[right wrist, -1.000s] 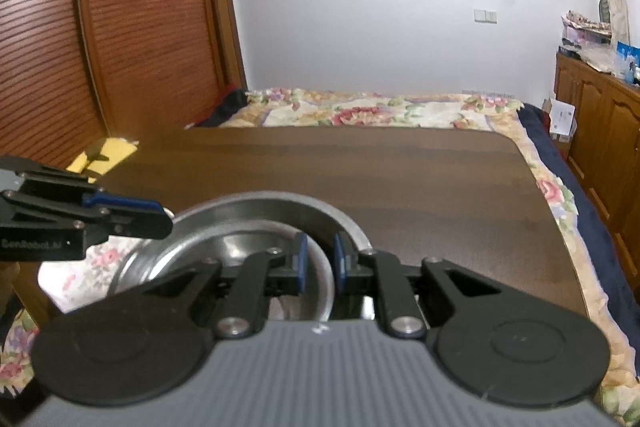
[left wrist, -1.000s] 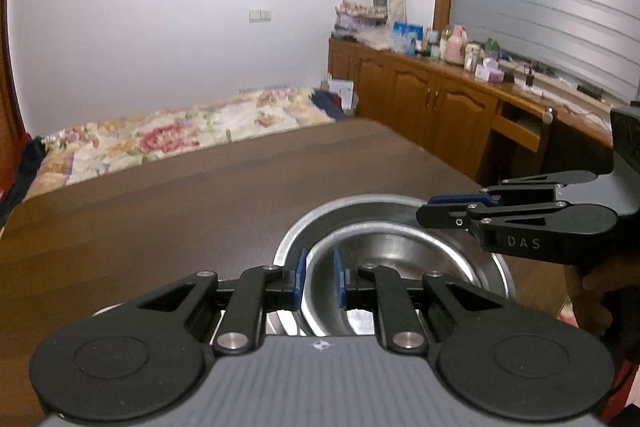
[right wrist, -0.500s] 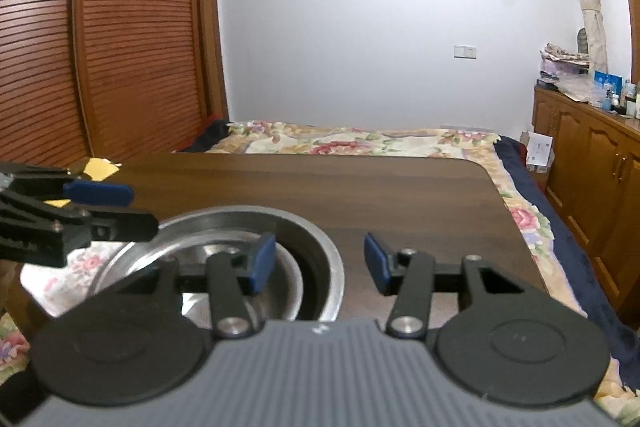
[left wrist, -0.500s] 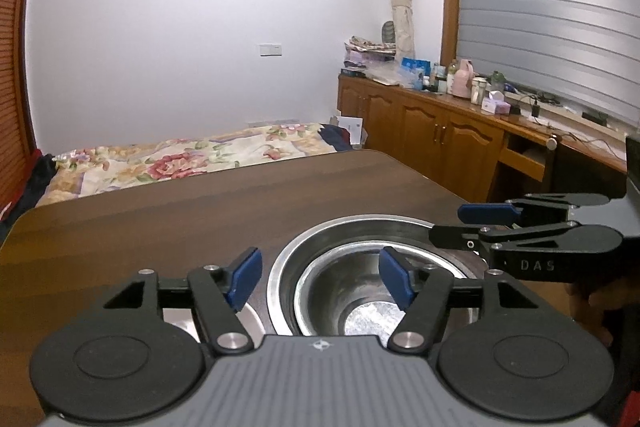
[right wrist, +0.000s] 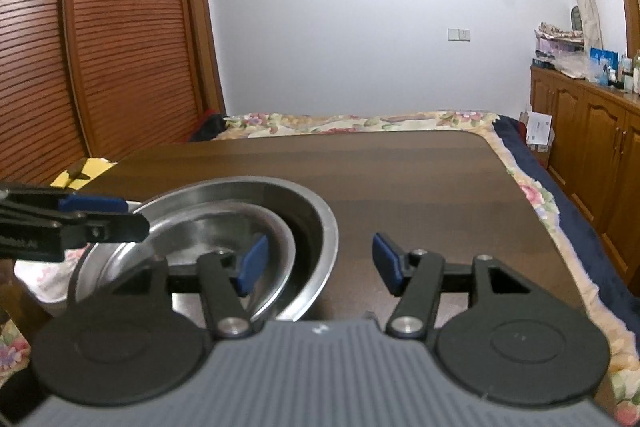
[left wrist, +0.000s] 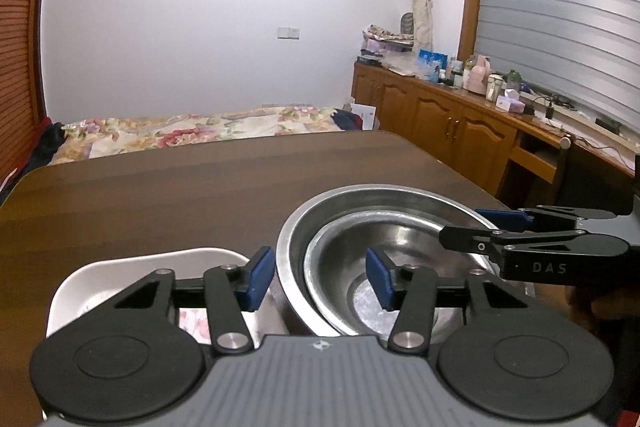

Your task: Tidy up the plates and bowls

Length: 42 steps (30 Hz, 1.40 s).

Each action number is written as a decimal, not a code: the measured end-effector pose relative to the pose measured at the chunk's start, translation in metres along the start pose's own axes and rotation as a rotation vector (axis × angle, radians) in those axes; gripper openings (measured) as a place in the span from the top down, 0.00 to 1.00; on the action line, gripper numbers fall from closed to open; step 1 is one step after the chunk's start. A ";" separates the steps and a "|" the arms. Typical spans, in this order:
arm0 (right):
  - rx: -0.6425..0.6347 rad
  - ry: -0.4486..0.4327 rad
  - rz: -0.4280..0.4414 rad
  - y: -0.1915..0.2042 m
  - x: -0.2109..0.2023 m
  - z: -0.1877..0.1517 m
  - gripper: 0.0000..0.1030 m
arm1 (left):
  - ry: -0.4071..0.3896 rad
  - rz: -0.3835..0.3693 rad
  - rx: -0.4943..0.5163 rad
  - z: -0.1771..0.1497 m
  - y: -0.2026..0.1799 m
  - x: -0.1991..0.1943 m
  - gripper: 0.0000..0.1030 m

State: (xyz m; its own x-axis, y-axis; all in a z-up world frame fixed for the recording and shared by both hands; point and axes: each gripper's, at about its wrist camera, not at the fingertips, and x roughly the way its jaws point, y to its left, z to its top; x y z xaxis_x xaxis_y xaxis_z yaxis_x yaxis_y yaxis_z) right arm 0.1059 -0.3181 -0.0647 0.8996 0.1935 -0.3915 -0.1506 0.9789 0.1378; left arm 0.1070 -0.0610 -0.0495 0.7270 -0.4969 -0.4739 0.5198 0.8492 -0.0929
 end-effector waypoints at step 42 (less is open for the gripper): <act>0.104 -0.009 0.055 0.000 0.004 -0.008 0.71 | 0.044 -0.005 -0.018 -0.001 -0.004 0.001 0.76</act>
State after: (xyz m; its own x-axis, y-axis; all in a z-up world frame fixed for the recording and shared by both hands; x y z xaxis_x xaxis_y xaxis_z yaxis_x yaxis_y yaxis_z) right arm 0.1064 -0.3173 -0.0732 0.8948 0.2456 -0.3728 -0.1568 0.9547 0.2528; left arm 0.1055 -0.0646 -0.0507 0.7038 -0.4929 -0.5115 0.5149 0.8501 -0.1107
